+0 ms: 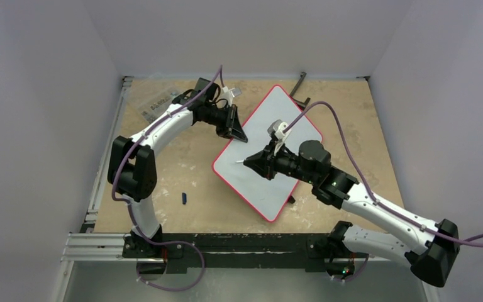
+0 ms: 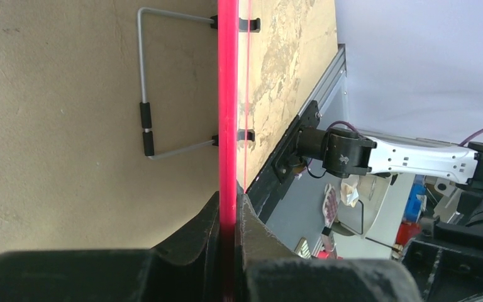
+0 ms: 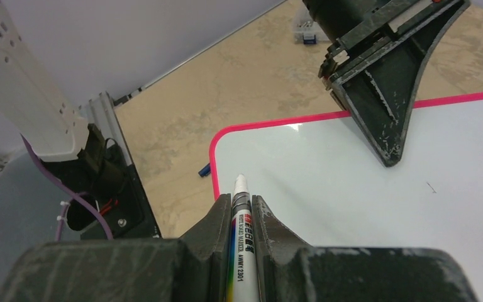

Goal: Write a sentence on the whiteboard
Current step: Hold the whiteboard on the whiteboard stand, then write a sentence on the whiteboard.

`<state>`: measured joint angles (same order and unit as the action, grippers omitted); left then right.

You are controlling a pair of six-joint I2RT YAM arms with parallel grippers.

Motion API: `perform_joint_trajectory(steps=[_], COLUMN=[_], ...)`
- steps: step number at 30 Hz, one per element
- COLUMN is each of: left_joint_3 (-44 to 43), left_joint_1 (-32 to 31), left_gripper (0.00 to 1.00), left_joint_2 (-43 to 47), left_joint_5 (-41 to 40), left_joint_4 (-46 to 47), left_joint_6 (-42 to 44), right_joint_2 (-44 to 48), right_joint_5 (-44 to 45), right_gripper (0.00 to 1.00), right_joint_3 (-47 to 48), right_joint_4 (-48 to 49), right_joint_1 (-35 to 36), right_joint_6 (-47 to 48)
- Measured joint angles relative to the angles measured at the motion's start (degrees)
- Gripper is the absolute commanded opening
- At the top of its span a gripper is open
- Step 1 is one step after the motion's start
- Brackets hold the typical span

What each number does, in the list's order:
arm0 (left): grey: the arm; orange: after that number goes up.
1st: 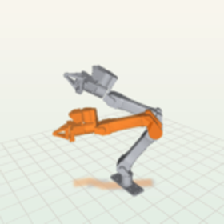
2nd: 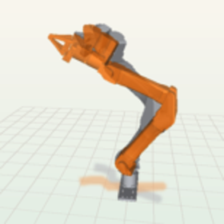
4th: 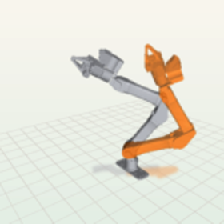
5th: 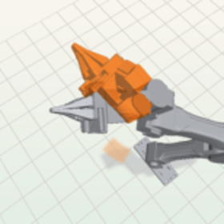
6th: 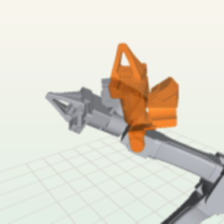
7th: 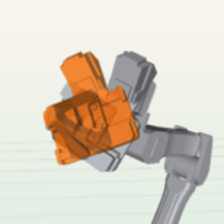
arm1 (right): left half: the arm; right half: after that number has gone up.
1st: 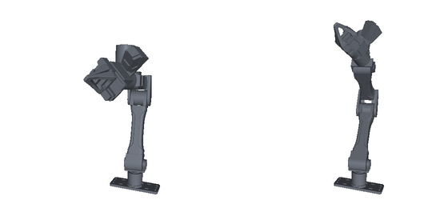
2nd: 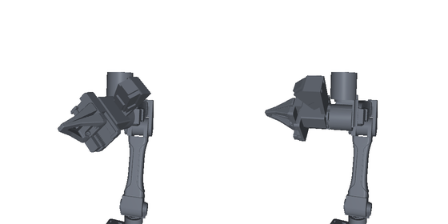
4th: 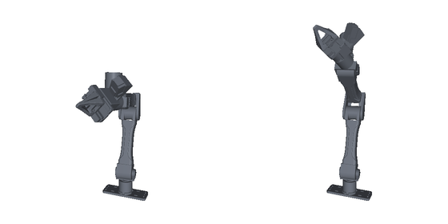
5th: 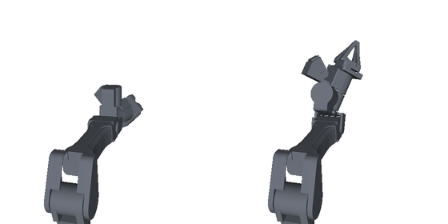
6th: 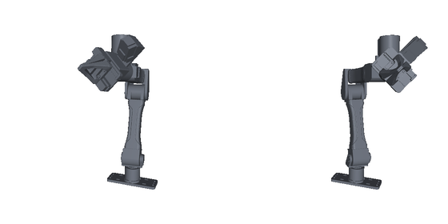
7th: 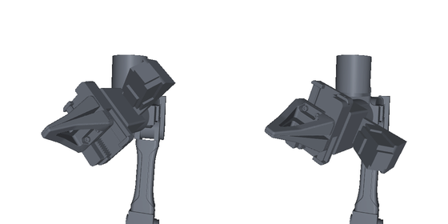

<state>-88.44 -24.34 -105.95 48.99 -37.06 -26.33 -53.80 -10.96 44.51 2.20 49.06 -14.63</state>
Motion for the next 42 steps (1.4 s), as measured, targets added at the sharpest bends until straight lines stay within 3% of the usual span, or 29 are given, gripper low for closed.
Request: perform_joint_trajectory(steps=[20, 42], left_joint_3=[-1.38, -1.46], left_joint_1=[-0.24, -0.22], left_gripper=[0.00, 0.00], left_joint_2=[0.46, 0.46], left_joint_5=[-2.03, -1.95], left_joint_4=[-2.29, -2.54], left_joint_6=[0.55, 1.44], right_joint_2=[-13.46, -17.81], right_joint_5=[-8.35, -8.72], right_gripper=[0.00, 0.00], right_joint_3=[1.03, 5.03], right_joint_4=[5.31, 6.75], right_joint_1=[0.00, 0.00], right_joint_6=[4.98, 5.68])
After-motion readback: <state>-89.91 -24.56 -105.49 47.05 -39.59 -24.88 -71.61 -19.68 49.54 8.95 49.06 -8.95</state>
